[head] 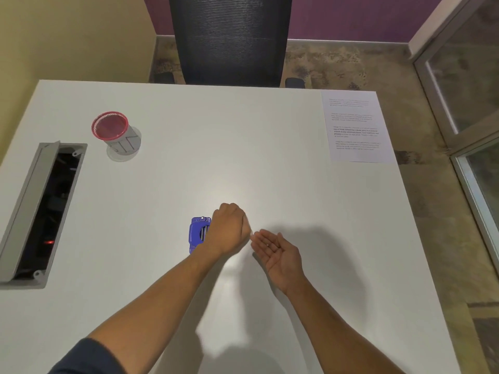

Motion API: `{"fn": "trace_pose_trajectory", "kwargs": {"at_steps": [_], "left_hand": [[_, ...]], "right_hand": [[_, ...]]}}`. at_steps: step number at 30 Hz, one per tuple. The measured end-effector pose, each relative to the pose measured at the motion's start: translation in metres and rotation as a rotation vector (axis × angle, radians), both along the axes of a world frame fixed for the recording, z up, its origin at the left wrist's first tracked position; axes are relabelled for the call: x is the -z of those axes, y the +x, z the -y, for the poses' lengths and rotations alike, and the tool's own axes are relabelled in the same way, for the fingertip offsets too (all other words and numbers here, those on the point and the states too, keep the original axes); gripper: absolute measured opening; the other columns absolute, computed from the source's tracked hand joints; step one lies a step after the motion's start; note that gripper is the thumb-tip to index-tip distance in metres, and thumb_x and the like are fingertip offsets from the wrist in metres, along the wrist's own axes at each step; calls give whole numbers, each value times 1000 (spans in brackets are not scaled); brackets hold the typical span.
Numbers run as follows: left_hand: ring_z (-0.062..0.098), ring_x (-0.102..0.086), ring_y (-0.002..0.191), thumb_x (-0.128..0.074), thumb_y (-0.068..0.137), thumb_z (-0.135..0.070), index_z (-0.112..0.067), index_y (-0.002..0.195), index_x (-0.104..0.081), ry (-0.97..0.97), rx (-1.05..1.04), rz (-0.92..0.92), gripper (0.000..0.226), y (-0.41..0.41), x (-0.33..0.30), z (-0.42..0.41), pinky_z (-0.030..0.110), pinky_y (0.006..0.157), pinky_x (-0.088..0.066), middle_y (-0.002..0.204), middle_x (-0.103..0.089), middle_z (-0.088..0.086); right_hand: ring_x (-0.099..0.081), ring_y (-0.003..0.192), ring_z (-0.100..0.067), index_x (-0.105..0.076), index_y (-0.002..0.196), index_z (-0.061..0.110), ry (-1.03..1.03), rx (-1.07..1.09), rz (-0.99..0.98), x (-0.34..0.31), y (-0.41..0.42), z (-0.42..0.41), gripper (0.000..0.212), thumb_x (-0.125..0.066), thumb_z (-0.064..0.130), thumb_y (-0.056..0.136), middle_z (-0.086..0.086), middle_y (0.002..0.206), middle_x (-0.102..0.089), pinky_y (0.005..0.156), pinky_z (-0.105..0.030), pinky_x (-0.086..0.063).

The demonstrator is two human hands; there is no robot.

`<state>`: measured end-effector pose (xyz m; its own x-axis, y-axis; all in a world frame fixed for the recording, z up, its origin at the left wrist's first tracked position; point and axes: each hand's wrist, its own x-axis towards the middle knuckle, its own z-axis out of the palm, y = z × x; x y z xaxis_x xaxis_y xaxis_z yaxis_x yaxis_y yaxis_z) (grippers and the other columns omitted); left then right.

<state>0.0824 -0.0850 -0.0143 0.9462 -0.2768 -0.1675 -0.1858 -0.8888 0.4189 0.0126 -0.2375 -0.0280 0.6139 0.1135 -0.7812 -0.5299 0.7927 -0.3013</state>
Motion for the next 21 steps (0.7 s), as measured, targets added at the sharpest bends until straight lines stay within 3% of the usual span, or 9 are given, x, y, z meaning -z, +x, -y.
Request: {"fn": "trace_pose_trajectory", "kwargs": {"at_steps": [3,6,10,15,21], "left_hand": [[29,-51,91,-56,88,-18,-8,84,-63,-194,7,-2,13,-19,-13,6,41,81,-41,91,-62,8],[27,-51,91,-52,92,-21,-8,85,-63,-214,21,-5,18,-35,-20,12,41,82,-41,91,-63,7],[26,-49,93,-52,92,-21,-10,85,-62,-222,27,-19,17,-46,-25,10,40,83,-40,92,-62,5],[25,-52,92,-55,93,-16,-10,88,-69,-296,-43,30,16,-48,-32,3,37,85,-41,92,-65,4],[16,-56,92,-60,92,-16,-14,92,-72,-442,-353,-17,12,-51,-29,-14,28,85,-42,97,-68,0]], "right_hand": [[-74,92,-30,-69,106,-9,-11,35,7,-3,-1,-3,38,-48,22,101,-23,100,-74,74,-36,-62],[-74,91,-26,-69,106,-8,-20,12,61,-7,-2,-8,40,-42,21,103,-23,105,-74,70,-30,-60],[-68,108,-26,-59,121,-9,7,-28,100,-15,-3,-14,47,-30,25,106,-25,122,-66,80,-29,-57],[-62,116,-29,-55,126,-10,65,24,50,-20,-6,-17,46,-37,27,105,-26,129,-61,91,-35,-51],[-70,104,-36,-59,117,-10,45,3,44,-18,-10,-17,42,-42,26,104,-27,113,-70,84,-41,-56]]}}
